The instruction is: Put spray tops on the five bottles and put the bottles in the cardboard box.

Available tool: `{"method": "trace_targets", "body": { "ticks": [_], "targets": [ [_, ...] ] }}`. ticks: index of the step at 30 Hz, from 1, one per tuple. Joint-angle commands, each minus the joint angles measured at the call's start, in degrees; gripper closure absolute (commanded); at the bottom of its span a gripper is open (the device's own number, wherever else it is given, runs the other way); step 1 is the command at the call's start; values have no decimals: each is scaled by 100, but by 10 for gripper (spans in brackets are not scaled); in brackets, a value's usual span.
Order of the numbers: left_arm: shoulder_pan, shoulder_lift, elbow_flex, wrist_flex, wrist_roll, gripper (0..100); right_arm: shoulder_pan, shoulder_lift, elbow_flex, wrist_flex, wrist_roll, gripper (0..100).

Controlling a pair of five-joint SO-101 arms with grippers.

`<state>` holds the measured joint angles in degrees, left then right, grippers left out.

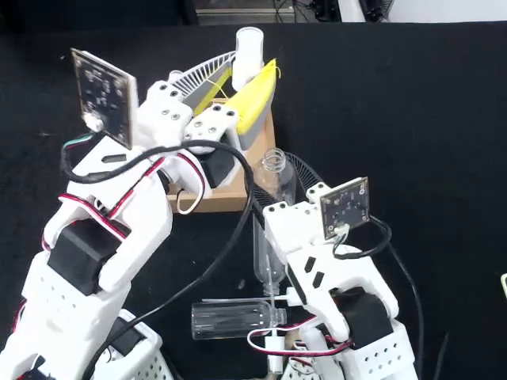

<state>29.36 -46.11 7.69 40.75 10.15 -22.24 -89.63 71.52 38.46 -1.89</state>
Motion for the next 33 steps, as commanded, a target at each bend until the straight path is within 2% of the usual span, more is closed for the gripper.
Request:
{"method": "trace_targets", "body": {
  "ticks": [1,17,23,30,33],
  "targets": [
    [13,-9,-75,-149,475,970,-79,-66,-31,-158,-62,988],
    [66,-9,-84,-255,519,970,-79,-66,75,-185,-53,987],
    [31,0,514,-1319,519,970,-53,-66,84,-185,-53,987],
    [163,-18,2132,-3736,519,970,-44,-66,84,-185,-53,987],
    [163,-316,2387,-4062,519,970,-44,-66,84,-185,-53,987]
  ]
}}
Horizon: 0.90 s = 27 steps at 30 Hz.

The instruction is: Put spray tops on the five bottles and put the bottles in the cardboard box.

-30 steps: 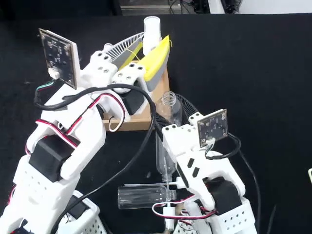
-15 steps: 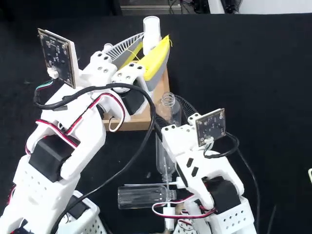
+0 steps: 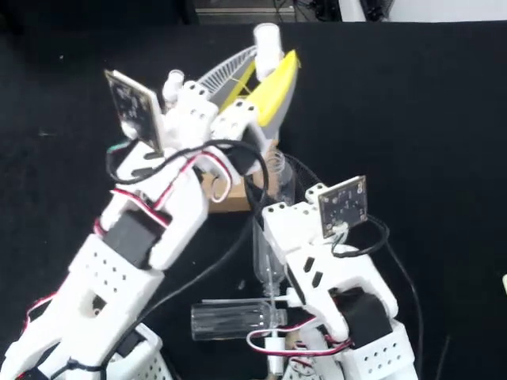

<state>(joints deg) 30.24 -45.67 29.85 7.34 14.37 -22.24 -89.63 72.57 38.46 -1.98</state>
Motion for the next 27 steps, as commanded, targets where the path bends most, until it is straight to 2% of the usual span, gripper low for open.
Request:
{"method": "trace_targets", "body": {
  "ticks": [1,7,10,17,23,27],
  "targets": [
    [92,-545,198,-677,97,970,-44,-66,-22,-185,-44,987],
    [110,-1697,171,105,105,970,-44,-66,-22,-185,-44,987],
    [110,-1776,171,185,105,970,-44,-66,-22,-185,-44,987],
    [180,-1020,4,264,97,970,-44,-66,-22,-185,-44,987],
    [514,-501,-927,1662,62,970,-44,-66,-22,-185,-44,987],
    [347,-431,-1182,1925,88,970,-44,-66,-22,-176,-44,987]
  ]
}}
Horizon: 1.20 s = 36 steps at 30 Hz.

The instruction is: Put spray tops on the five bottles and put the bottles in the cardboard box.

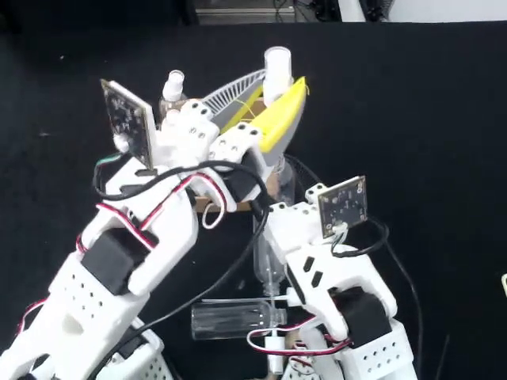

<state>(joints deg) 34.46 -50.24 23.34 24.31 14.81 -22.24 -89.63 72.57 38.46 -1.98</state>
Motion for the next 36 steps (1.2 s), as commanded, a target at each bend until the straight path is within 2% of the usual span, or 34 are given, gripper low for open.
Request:
{"method": "trace_targets", "body": {
  "ticks": [1,15,20,24,26,31,33,36],
  "targets": [
    [-136,18,-532,229,44,970,-44,-66,-22,-176,-44,987],
    [-198,633,-435,369,53,970,-35,-66,-40,-176,-44,987],
    [-198,475,-418,484,53,970,-35,-66,-22,-185,-44,987],
    [-198,237,75,677,18,969,-35,-66,-13,-141,-44,987],
    [-163,123,382,651,18,925,-35,-66,-13,-141,-44,987],
    [-207,-264,813,695,62,666,-35,-66,-13,-141,-44,987],
    [-207,-563,822,800,62,632,-35,-66,-13,-141,-44,987],
    [-163,-1029,541,1292,62,659,-35,-66,-13,-141,-44,987]
  ]
}}
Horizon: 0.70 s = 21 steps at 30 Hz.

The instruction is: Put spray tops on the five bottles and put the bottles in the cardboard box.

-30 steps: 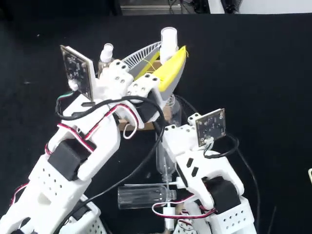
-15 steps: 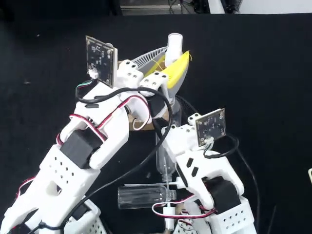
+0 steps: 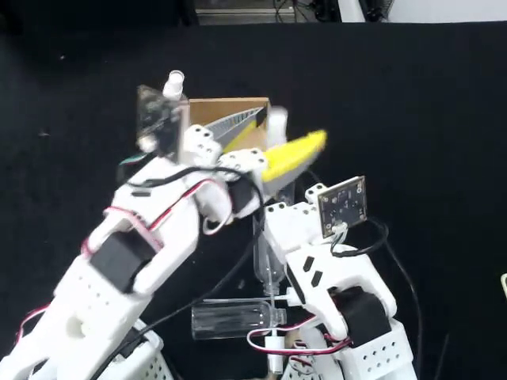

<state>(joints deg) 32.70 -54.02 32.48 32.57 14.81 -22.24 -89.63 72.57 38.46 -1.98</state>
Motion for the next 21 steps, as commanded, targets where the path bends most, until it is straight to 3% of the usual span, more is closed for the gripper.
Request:
{"method": "trace_targets", "body": {
  "ticks": [1,4,10,17,21],
  "targets": [
    [-22,-747,-497,642,62,673,-35,-66,-13,-141,-44,987],
    [-242,-958,-725,1064,62,713,-35,-66,-13,-141,-44,987],
    [-2018,-1002,-602,1697,18,751,-35,-66,-13,-176,-44,987],
    [-3846,-1442,1042,1890,18,750,580,-4,-233,-642,-97,987],
    [-4391,-2031,2149,1881,26,747,791,92,-1068,-659,-105,987]
  ]
}}
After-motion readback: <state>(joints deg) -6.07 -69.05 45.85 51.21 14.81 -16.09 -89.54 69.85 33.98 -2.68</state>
